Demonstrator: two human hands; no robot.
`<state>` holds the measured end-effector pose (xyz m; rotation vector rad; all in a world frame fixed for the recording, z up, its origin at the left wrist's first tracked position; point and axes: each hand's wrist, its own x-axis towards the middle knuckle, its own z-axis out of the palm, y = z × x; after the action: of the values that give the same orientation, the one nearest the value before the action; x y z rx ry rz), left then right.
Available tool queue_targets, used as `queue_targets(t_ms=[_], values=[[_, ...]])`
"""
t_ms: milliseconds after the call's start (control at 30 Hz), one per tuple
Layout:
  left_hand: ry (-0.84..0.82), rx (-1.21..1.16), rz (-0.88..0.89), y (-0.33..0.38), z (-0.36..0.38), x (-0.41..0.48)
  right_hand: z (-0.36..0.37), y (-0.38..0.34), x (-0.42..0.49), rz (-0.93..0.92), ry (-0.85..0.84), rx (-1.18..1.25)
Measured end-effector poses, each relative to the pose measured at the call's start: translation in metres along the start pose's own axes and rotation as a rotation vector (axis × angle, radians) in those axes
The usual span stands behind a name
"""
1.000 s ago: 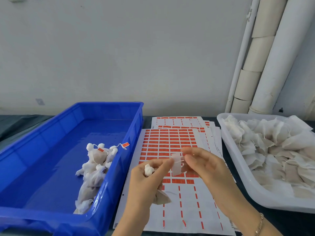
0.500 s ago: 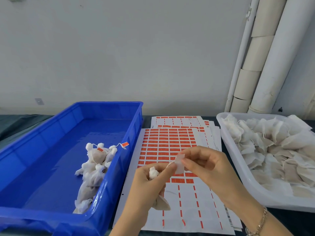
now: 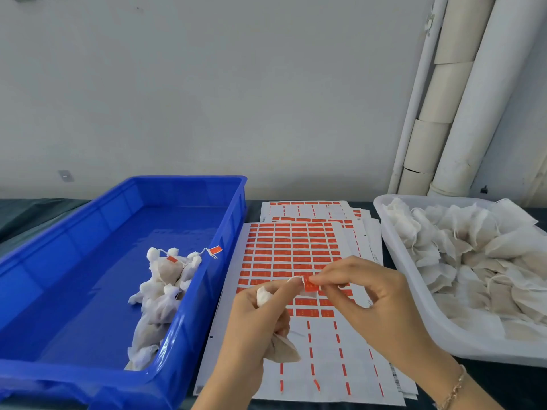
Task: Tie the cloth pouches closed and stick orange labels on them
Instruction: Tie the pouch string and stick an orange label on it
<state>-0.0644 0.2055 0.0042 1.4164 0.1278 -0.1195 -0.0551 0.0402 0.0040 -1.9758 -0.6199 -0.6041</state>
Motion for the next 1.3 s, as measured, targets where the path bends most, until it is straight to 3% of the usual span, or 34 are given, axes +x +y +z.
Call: queue_targets(t_ms=[333, 733, 800, 967, 1067, 1200, 1300], values=[[0.031, -0.032, -0.064, -0.007, 0.000, 0.008, 0.000, -0.002, -0.001, -0.139, 0.003, -0.132], [0.020, -0.096, -0.091, -0.006, 0.000, 0.006, 0.001, -0.002, -0.002, -0.160, -0.065, -0.239], [0.080, -0.059, -0.044, -0.009, 0.000, 0.005, 0.003, -0.003, -0.004, -0.109, -0.049, -0.176], [0.154, 0.036, 0.099, -0.010, 0.003, 0.002, 0.007, -0.008, 0.000, 0.239, 0.039, 0.199], [0.144, 0.098, 0.212, -0.010, 0.003, 0.000, 0.008, -0.007, 0.005, 0.364, -0.021, 0.252], [0.180, 0.362, 0.443, -0.016, 0.003, 0.002, 0.009, -0.002, 0.004, 0.434, -0.045, 0.271], [0.208, 0.448, 0.493, -0.022, 0.004, 0.003, 0.015, -0.001, 0.001, 0.453, -0.071, 0.260]])
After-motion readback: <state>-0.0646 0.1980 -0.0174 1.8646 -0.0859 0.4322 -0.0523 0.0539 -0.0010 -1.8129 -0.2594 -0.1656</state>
